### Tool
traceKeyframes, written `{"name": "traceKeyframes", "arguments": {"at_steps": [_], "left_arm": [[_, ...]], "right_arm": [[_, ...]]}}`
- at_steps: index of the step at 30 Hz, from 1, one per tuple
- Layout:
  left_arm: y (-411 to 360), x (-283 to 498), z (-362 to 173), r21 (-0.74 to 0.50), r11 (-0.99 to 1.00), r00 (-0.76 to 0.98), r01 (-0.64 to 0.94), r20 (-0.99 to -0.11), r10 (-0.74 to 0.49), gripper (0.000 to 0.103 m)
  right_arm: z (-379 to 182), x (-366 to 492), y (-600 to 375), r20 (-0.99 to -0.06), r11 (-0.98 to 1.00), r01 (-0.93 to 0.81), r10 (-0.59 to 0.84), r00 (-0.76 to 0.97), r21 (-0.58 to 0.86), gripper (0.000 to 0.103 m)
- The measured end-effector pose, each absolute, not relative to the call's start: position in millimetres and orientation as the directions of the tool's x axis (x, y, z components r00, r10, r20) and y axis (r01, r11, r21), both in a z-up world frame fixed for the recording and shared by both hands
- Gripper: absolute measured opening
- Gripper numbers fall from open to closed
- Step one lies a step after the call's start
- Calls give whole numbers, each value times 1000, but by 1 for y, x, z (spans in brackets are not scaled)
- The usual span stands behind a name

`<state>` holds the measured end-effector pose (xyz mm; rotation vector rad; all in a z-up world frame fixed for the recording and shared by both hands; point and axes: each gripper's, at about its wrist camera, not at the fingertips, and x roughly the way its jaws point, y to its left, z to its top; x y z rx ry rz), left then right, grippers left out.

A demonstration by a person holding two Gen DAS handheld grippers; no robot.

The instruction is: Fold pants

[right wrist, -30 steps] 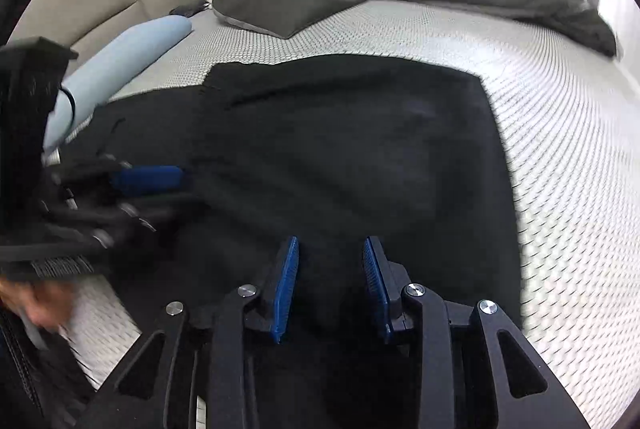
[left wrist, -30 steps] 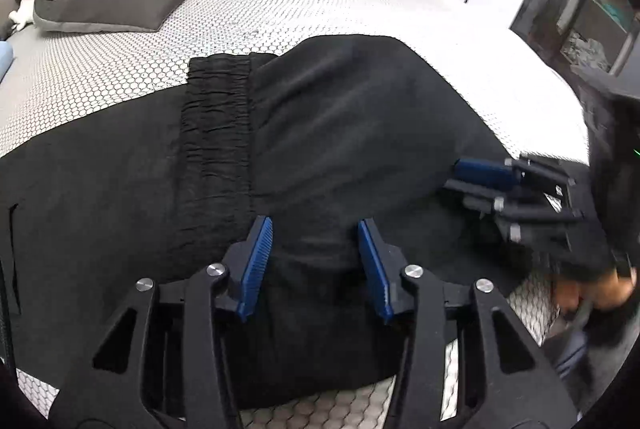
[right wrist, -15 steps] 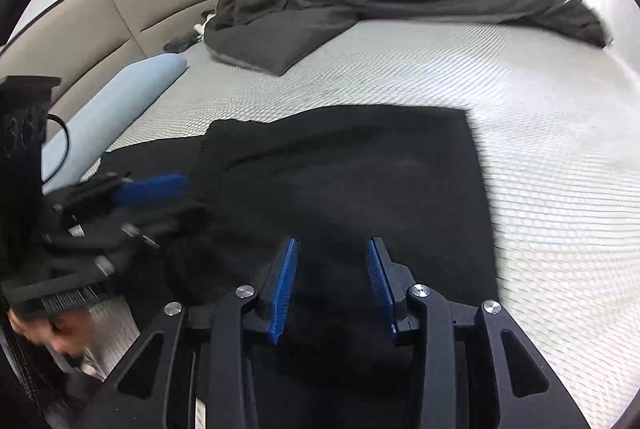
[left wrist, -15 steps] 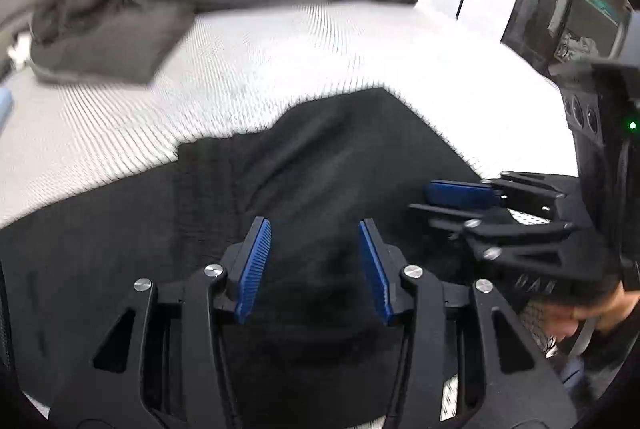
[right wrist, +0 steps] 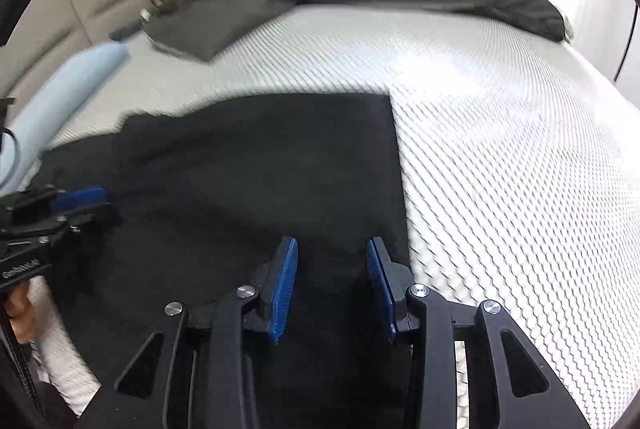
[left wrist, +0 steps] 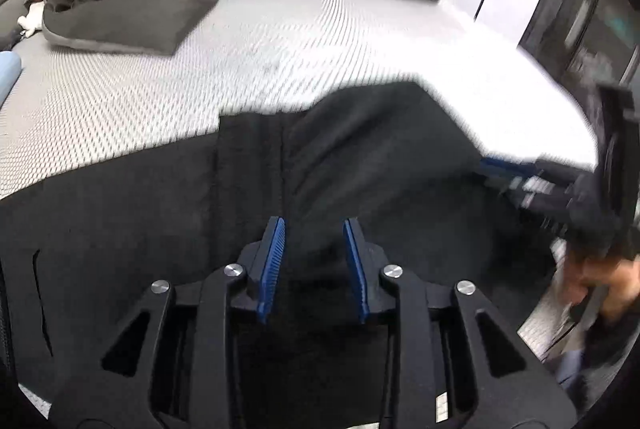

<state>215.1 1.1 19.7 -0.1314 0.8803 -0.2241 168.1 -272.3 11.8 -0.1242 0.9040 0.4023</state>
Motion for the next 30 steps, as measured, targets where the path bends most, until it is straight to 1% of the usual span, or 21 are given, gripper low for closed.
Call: {"name": "traceKeyframes", "arguments": {"at_steps": [2,4,7,10,11,12,14,15,16,18,19,21,23,25,27,28,30], "left_arm": [[1,228,24,-214,967,625,137,-739,-253,28],[-4,246,18,-205,970,610,133,-754,-243,28],[-6,270,-5,-200,974,551,106,-803,-225,27],[10,269,-8,-260,958,549,120,-787,-282,25],[19,267,-8,-258,961,553,98,-789,-269,25],[26,266,-10,-263,961,551,90,-791,-268,22],[34,263,-12,-316,945,547,87,-777,-311,21],[34,261,-11,-314,946,547,87,-778,-308,21],[32,260,-9,-298,950,550,90,-780,-297,21],[26,255,1,-229,969,565,91,-790,-239,22],[23,252,8,-218,971,580,98,-781,-234,22],[15,249,26,-242,962,624,124,-735,-266,22],[7,255,32,-234,963,639,130,-723,-262,22],[2,267,24,-231,967,634,109,-733,-247,23],[4,281,8,-239,969,609,57,-761,-224,22],[10,287,-6,-260,965,591,21,-775,-222,22],[23,288,-13,-329,944,598,16,-753,-273,22]], "right_arm": [[17,170,-264,-773,900,-420,347,531,115,37],[15,177,-246,-774,877,-448,403,488,174,37],[0,190,-220,-801,863,-465,415,433,196,37],[-12,191,-218,-840,860,-498,349,416,111,37],[-12,189,-223,-844,861,-503,323,429,74,37],[-10,191,-232,-846,873,-485,286,449,38,37],[-8,197,-260,-851,919,-394,189,489,-23,37],[-7,199,-272,-848,931,-364,189,495,-5,37],[-4,199,-280,-844,938,-347,198,499,14,37],[1,197,-290,-833,944,-327,215,510,44,37],[6,196,-288,-823,947,-318,215,526,44,38],[20,192,-276,-788,940,-337,254,561,63,38],[29,190,-261,-756,924,-365,318,572,113,38],[27,193,-242,-744,909,-387,365,559,155,39],[19,199,-224,-758,892,-410,398,517,189,39],[16,202,-218,-764,889,-415,402,505,193,39],[2,205,-210,-802,896,-417,360,476,155,39]]}}
